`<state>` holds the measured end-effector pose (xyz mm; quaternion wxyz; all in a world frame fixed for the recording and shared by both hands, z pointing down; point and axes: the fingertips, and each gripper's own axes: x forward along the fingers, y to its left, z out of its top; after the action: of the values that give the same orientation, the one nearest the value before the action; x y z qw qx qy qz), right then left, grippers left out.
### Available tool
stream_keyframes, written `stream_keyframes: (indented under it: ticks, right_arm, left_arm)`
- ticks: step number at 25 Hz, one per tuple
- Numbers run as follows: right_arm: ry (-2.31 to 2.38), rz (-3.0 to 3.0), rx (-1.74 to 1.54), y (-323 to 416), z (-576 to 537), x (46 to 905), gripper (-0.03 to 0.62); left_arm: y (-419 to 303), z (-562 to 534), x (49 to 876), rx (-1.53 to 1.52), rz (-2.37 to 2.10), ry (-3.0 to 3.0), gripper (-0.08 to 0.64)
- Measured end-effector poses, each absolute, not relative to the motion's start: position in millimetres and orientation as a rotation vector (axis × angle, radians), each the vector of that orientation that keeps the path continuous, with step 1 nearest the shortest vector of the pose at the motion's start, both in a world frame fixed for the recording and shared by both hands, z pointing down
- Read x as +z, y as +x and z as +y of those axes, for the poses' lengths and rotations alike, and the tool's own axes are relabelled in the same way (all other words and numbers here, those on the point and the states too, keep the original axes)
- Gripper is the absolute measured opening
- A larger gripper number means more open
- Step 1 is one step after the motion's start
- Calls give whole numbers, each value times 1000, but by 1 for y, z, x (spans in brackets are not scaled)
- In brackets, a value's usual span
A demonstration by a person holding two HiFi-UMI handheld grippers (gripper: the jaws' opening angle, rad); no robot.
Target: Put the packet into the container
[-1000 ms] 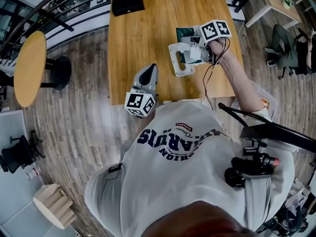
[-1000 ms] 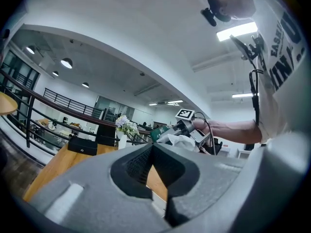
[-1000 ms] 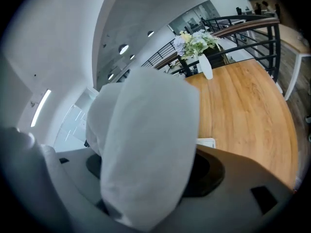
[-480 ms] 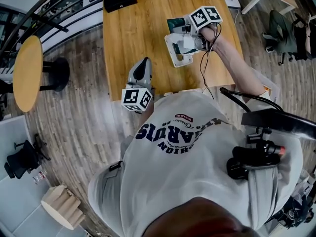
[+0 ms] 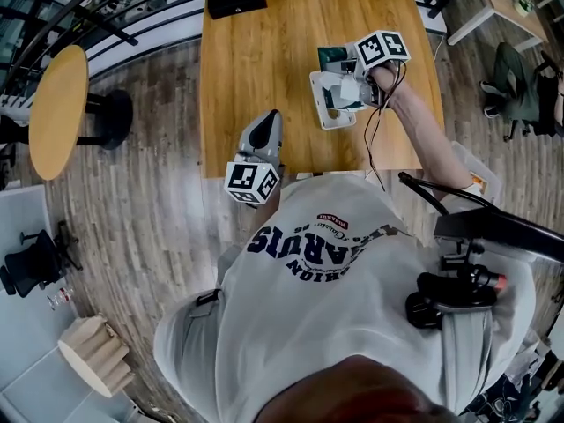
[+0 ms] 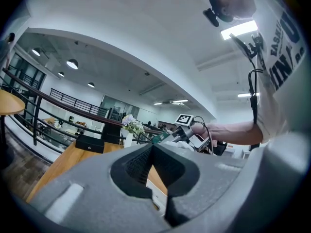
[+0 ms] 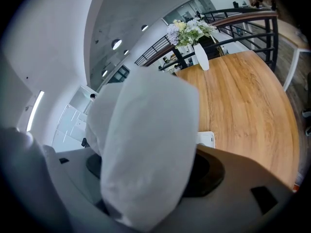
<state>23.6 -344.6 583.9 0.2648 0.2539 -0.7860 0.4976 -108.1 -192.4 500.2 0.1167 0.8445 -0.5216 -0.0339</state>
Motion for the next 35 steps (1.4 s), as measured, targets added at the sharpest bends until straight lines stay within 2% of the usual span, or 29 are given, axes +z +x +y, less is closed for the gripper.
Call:
stream_keyframes:
  ticks: [35]
  right_arm:
    - [803, -1529, 1230, 35, -356, 827, 333]
  left_arm:
    - [-175, -115, 523, -121, -1894, 2239, -3]
